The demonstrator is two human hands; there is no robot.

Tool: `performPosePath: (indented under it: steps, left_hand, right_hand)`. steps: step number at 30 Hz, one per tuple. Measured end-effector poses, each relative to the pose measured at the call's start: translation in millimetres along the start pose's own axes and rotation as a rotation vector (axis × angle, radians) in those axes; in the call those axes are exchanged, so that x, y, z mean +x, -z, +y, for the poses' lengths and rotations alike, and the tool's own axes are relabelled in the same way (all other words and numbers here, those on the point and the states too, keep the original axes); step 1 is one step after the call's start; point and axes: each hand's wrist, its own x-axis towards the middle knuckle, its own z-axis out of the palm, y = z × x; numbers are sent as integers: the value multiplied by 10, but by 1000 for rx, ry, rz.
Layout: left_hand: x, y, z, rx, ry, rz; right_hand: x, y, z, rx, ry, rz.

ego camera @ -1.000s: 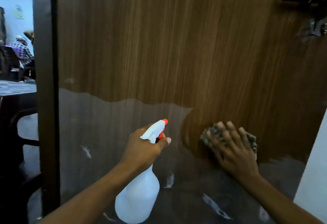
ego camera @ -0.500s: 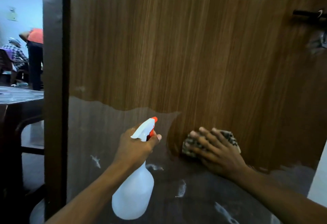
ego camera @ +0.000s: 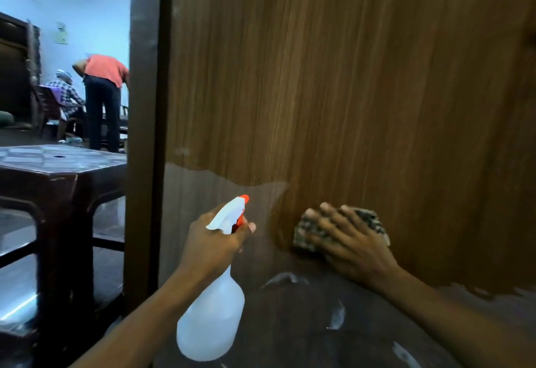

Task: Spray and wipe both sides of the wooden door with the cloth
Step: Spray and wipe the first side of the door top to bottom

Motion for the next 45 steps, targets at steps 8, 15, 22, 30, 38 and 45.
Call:
performPosePath:
  steps: [8,15,22,30,38,45]
  left_hand:
    - [62,447,-86,14,-67,16]
    - [74,737,-216,3,-33,58]
    - [109,942,-255,-18,-66,78]
    - [192,1012,-416,-16,-70,99]
    - [175,1148,-559,8,-45,136]
    - [170,1238,-590,27,-73,124]
  right_hand:
    - [1356,-143,-768,56,-85,76]
    - [672,-50,-540,-1,87,42]
    - [2047,-85,-1027,95,-186,155]
    - [1531,-207,-1006,33,300,-7]
    - [2750,-131,-1594,76,-55,141]
    - [2015,-416,-1950,52,318,-40]
